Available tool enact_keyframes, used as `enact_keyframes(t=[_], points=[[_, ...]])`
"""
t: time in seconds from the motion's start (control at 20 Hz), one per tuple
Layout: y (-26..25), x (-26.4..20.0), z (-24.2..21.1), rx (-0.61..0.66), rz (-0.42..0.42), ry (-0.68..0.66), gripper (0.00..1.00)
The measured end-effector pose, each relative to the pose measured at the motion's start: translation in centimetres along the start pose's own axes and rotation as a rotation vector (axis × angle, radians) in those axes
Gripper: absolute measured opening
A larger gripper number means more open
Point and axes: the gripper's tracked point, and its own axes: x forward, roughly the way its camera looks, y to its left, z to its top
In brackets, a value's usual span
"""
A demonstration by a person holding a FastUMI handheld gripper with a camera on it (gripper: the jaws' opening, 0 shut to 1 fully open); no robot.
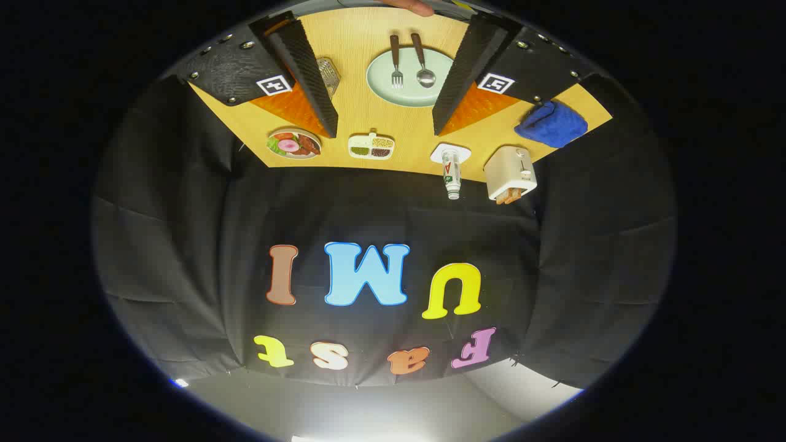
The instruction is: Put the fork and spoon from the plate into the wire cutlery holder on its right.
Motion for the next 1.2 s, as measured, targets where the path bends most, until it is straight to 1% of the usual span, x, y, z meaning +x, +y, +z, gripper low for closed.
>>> enact_keyframes(t=[0.6,1.0,1.2], points=[[-2.4,0.5,-0.2,0.049,-0.057,-0.002,0.94],[-2.0,1.4,-2.0,0.01,-0.038,0.048,0.94],[-1.8,2.2,-5.0,-0.011,-0.025,0.129,0.95]])
